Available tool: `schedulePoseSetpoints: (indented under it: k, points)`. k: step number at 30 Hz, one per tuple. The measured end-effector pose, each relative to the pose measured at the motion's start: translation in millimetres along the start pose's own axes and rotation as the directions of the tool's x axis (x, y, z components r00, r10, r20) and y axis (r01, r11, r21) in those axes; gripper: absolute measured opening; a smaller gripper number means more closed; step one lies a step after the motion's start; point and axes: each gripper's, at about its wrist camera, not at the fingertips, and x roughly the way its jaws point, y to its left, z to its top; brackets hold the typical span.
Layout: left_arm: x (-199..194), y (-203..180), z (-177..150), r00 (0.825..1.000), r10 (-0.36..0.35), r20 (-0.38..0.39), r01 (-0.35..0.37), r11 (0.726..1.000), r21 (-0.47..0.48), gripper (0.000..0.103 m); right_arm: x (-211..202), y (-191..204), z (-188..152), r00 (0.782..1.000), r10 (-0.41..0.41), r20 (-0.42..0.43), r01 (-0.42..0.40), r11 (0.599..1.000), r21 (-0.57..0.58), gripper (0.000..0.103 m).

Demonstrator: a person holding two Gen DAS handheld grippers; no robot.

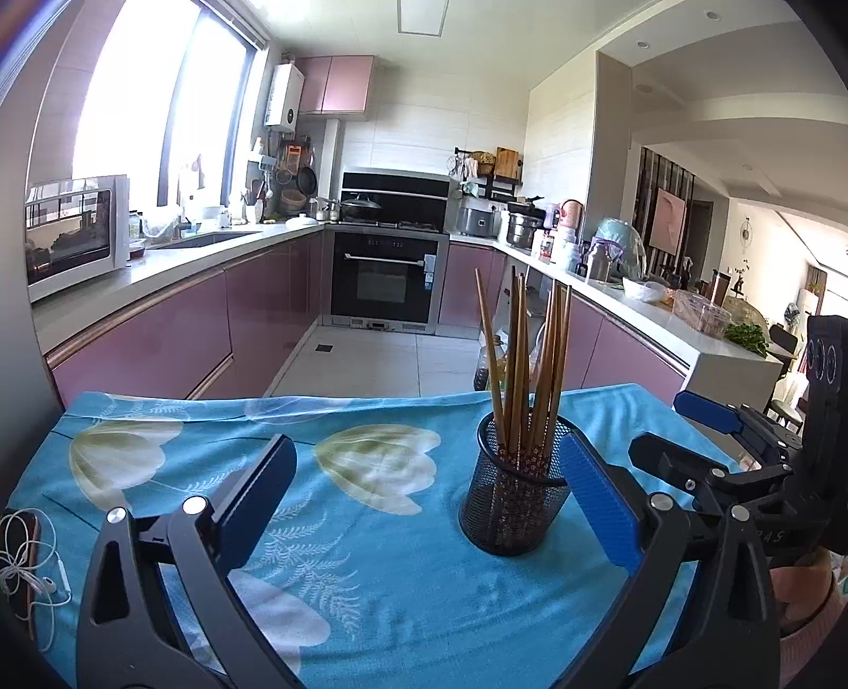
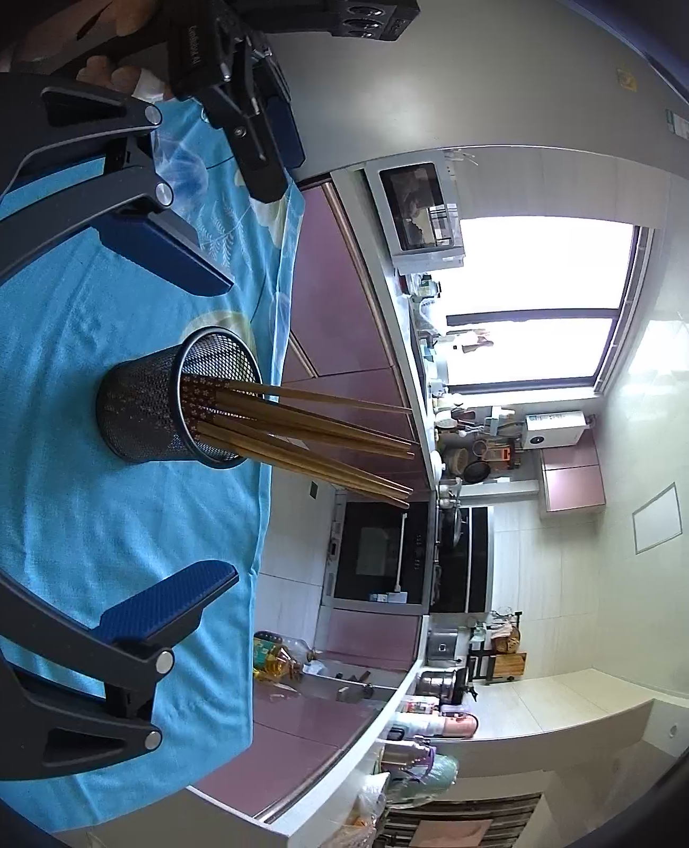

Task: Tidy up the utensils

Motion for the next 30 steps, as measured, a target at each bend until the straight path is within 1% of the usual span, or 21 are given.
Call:
schedulePoseSetpoints:
  k: [3,5,8,15,18,30]
  points:
    - [-18.0,7.0,-8.3,0.999,0.017,0.041,-0.017,1.000,-0.014,0.098,-6.8,0.4,-9.2,1.000,-0.018,0.025,0.018,1.000,0.013,0.097]
    - [-27.3,8.2,-11.7,0.997,0.042,0.071,-0.041,0.999,-0.014,0.098,-10.2,1.4,-13.0,0.999,-0.031,0.032,0.030,0.999,0.017,0.097]
    - [-38.3,12.1,-16.9,0.993,0.055,0.101,-0.053,0.998,-0.026,0.098,-15.2,3.8,-18.0,0.998,-0.051,0.046,0.050,0.999,0.012,0.097]
    - [-57.9,18.0,-29.7,0.981,0.111,0.160,-0.105,0.994,-0.041,0.098,-33.2,8.2,-28.0,0.988,-0.093,0.120,0.090,0.996,0.027,0.097]
    - [-63.8,17.0,-33.0,0.973,0.136,0.187,-0.132,0.991,-0.032,0.098,-36.0,10.6,-29.9,0.984,-0.107,0.140,0.105,0.994,0.022,0.097]
    - [-69.2,12.9,-33.4,0.962,0.180,0.206,-0.176,0.984,-0.036,0.098,-49.4,21.2,-31.3,0.969,-0.130,0.208,0.132,0.991,0.006,0.097]
